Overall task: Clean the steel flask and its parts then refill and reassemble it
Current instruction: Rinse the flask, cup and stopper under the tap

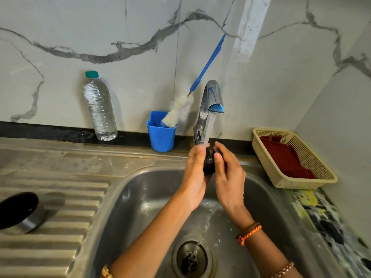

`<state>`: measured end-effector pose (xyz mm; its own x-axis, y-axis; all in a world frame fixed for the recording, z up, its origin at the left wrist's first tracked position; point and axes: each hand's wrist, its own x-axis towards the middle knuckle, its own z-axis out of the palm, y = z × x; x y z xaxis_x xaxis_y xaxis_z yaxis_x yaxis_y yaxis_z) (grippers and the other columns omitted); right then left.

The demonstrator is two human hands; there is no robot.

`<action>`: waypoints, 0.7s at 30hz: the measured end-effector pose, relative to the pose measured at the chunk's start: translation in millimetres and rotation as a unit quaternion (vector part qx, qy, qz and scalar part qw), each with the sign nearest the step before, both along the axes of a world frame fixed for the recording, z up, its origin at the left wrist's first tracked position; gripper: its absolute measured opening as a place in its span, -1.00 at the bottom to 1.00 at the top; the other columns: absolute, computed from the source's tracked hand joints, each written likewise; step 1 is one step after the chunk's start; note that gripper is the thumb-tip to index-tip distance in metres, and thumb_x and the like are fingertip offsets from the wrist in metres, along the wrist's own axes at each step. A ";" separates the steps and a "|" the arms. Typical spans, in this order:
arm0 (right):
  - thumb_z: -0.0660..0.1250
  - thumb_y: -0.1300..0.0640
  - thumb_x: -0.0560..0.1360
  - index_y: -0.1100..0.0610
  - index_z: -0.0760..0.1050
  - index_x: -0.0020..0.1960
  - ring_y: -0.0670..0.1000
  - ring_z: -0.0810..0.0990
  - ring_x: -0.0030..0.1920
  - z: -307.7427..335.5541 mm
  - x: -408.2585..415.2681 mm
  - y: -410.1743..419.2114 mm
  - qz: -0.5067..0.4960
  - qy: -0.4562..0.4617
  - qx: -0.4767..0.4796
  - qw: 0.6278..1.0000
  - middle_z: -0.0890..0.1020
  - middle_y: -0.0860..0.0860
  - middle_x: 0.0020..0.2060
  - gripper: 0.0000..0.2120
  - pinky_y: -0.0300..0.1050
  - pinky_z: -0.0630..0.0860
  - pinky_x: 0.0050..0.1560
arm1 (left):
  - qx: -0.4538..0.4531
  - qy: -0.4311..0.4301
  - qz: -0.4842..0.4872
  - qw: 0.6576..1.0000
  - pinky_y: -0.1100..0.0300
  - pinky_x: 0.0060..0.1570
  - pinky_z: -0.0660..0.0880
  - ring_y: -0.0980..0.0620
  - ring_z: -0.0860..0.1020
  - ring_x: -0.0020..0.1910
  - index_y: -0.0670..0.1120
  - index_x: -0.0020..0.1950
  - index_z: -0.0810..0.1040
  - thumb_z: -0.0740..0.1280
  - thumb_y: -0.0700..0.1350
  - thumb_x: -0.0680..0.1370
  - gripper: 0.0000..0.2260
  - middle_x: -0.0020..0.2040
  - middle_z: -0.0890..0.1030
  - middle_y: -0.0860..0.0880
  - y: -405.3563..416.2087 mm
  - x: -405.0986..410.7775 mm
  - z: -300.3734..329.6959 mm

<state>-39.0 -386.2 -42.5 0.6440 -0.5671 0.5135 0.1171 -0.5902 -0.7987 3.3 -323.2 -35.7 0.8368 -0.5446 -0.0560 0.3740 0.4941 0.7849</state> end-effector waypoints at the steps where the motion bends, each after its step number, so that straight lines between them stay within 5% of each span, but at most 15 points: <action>1: 0.18 0.19 0.59 0.12 0.48 0.25 -0.13 0.52 0.16 4.7 2.9 4.5 0.008 0.010 0.119 0.993 0.59 0.05 0.15 -0.74 -0.33 0.43 0.20 | 0.069 -0.157 0.049 0.984 0.20 0.01 0.50 0.03 0.52 0.04 0.07 0.02 0.46 0.13 -0.02 0.62 -0.87 0.02 0.54 -0.04 -1.0 -0.3 -4.0; 3: 0.19 0.23 0.58 0.20 0.56 0.10 -0.05 0.63 -0.01 14.2 7.5 7.4 0.061 0.011 0.352 0.934 0.67 0.08 -0.05 -0.80 -0.23 0.55 0.05 | 0.167 -0.404 0.119 0.891 0.29 0.10 0.40 0.11 0.44 0.10 0.11 0.04 0.42 0.09 -0.03 0.59 -0.87 0.05 0.44 0.01 0.9 8.4 -16.2; 5: 0.20 0.25 0.56 0.23 0.57 -0.06 -0.04 0.63 -0.18 20.6 9.8 3.9 0.113 0.025 0.505 0.855 0.66 0.07 -0.23 -0.83 -0.22 0.56 -0.11 | 0.201 -0.499 0.094 0.838 0.41 0.13 0.33 0.19 0.37 0.10 -0.02 0.14 0.44 0.05 -0.01 0.59 -0.75 0.10 0.35 -0.03 9.6 21.1 -29.8; 10: 0.19 0.13 0.57 0.24 0.50 -0.13 0.02 0.53 -0.20 8.2 8.4 1.0 0.119 0.116 0.671 0.722 0.59 0.10 -0.28 -0.79 -0.19 0.51 -0.19 | 0.263 -0.614 0.040 0.743 0.50 0.23 0.19 0.14 0.26 0.20 0.05 0.26 0.23 0.08 0.00 0.52 -0.69 0.20 0.26 0.04 36.5 30.2 -49.2; 13: 0.26 0.15 0.48 0.23 0.49 -0.15 0.03 0.52 -0.21 -0.6 11.4 8.1 0.114 0.171 0.749 0.630 0.56 0.13 -0.33 -0.86 -0.15 0.56 -0.32 | 0.247 -0.735 0.093 0.624 0.28 0.23 0.21 0.01 0.30 0.13 -0.08 0.20 0.28 0.18 -0.06 0.48 -0.69 0.18 0.29 -0.04 33.8 31.4 -42.7; 15: 0.25 0.06 0.51 0.20 0.49 -0.17 0.02 0.53 -0.26 -4.3 15.1 10.6 0.114 0.162 0.746 0.636 0.56 0.10 -0.34 -0.79 -0.18 0.54 -0.38 | 0.273 -0.789 0.133 0.535 0.23 0.10 0.34 -0.01 0.32 0.06 -0.11 0.14 0.33 0.18 -0.01 0.48 -0.71 0.14 0.34 -0.07 33.3 36.8 -39.3; 16: 0.24 0.00 0.52 0.17 0.49 -0.19 0.00 0.55 -0.31 -4.9 18.5 11.8 0.113 0.156 0.736 0.649 0.55 0.07 -0.36 -0.75 -0.19 0.51 -0.38 | 0.293 -0.779 0.152 0.534 0.22 0.01 0.42 -0.01 0.35 0.03 -0.11 0.11 0.35 0.17 0.00 0.48 -0.73 0.11 0.40 -0.10 33.0 38.5 -37.0; 19: 0.23 -0.02 0.52 0.14 0.51 -0.16 0.02 0.58 -0.30 -0.5 27.0 21.3 0.076 0.120 0.696 0.704 0.58 0.08 -0.33 -0.76 -0.14 0.52 -0.24 | 0.313 -0.651 0.190 0.664 0.18 -0.17 0.43 -0.06 0.43 -0.09 -0.20 0.04 0.46 0.13 -0.04 0.52 -0.73 -0.01 0.51 -0.20 23.6 31.3 -28.7; 21: 0.29 0.04 0.50 0.18 0.54 -0.11 0.09 0.59 -0.19 -5.2 31.2 25.2 -0.001 0.085 0.639 0.764 0.62 0.13 -0.21 -0.80 0.01 0.56 -0.04 | 0.325 -0.574 0.216 0.720 0.29 -0.11 0.34 -0.02 0.41 -0.07 -0.24 0.07 0.49 0.07 -0.01 0.54 -0.64 0.02 0.49 -0.18 14.6 22.9 -29.6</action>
<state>-7.9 -361.0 -47.7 0.6377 -0.5375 -0.5518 -0.0515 0.6850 -0.7268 26.3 -308.5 -65.2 0.6174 -0.3906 0.6829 -0.7845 -0.2411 0.5714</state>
